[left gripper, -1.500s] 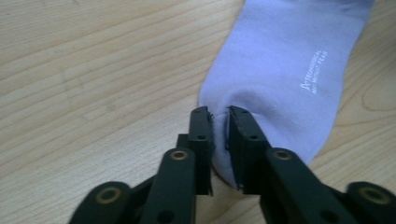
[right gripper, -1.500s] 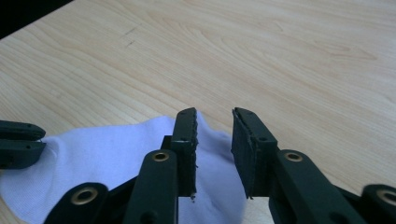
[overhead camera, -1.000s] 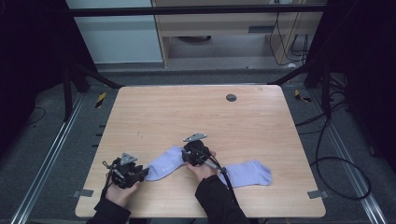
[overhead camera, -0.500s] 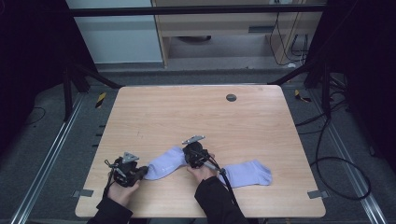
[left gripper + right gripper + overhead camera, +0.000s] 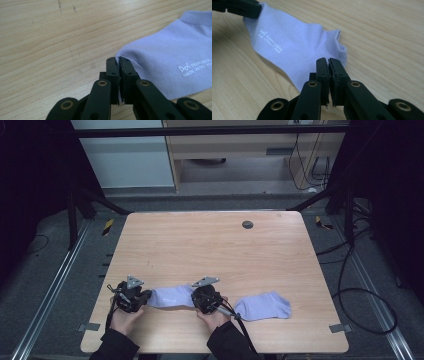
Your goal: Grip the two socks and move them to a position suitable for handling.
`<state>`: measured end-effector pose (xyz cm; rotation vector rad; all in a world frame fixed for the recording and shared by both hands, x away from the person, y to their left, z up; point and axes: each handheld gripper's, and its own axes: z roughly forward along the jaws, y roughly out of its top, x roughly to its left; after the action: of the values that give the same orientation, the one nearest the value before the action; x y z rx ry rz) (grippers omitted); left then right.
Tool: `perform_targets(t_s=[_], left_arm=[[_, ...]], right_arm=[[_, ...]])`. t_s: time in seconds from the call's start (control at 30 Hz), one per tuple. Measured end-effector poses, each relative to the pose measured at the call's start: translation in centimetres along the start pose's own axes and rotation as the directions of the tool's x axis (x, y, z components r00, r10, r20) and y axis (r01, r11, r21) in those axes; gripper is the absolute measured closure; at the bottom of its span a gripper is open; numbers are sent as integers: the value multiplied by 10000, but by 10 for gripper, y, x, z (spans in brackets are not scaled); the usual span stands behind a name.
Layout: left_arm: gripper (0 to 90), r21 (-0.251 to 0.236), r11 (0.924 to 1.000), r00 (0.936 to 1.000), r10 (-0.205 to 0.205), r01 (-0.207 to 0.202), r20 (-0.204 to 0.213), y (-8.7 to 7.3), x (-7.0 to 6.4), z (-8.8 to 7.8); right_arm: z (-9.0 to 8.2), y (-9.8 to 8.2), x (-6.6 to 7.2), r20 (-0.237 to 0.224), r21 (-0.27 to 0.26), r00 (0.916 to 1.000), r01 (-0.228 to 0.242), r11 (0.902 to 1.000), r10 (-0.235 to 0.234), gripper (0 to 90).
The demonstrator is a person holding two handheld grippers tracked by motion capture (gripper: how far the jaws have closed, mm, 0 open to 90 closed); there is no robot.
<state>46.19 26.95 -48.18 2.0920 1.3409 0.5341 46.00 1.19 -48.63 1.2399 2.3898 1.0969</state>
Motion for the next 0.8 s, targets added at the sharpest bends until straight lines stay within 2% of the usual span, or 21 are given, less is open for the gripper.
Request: perform_targets(t_s=[0.1,0.2,0.33,0.4,0.53,0.67,0.8], left_arm=[[783,-33,10000,10000,23,-23,-8,-1,0,1],[692,-372,9992,9999,-127,125,-46,0,2,-3],[602,-846,9946,9982,-591,595,81,1,5,-11],[576,-1031,9921,9974,-695,714,212,2,4,-16],[526,-1316,9885,9967,-699,749,421,7,-3,-23],[498,-1429,9878,9961,-521,618,708,13,-13,-28],[475,-1410,9889,9943,-333,475,1013,17,-27,-29]], right_arm=[[2,-3,1,29,159,10000,17,9999,-17,832],[1,-5,0,34,152,9999,-117,9998,116,770],[-12,-2,-6,-58,-303,9996,-274,9992,272,712],[-23,2,-12,-64,-583,9994,-351,9977,348,681],[-49,7,-31,142,-1128,9995,-277,9932,295,624],[-72,5,-58,530,-1164,9967,-549,9917,614,588],[-95,-4,-85,778,-1325,9928,-805,9879,914,560]])
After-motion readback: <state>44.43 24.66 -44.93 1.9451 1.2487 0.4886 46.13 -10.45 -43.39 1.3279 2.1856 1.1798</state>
